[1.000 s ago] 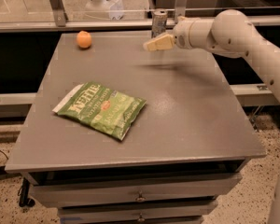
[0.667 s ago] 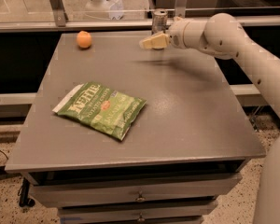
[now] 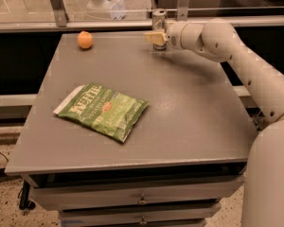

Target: Pick redbull can

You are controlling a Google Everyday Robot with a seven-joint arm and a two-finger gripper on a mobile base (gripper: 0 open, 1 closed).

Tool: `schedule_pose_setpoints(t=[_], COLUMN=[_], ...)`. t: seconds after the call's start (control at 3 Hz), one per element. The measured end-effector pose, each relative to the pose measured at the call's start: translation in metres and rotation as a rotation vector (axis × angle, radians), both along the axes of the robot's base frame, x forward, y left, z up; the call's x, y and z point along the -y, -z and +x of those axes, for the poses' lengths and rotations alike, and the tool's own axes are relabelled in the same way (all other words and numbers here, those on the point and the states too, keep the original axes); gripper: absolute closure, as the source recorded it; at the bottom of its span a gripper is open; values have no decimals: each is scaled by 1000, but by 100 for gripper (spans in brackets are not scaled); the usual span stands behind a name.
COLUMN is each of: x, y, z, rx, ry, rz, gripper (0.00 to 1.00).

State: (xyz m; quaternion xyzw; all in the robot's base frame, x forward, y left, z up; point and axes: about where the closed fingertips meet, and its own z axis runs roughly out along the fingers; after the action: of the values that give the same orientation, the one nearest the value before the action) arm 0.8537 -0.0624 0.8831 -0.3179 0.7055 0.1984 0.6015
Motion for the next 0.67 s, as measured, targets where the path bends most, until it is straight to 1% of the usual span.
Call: schedule_pose_setpoints(t=[0.33,0.67], x=[-8,-21], y=[-4,-13], z=[-8,-30], rx=[-2,-8], ry=[-31,-89], rz=[38,79], gripper=[64,88])
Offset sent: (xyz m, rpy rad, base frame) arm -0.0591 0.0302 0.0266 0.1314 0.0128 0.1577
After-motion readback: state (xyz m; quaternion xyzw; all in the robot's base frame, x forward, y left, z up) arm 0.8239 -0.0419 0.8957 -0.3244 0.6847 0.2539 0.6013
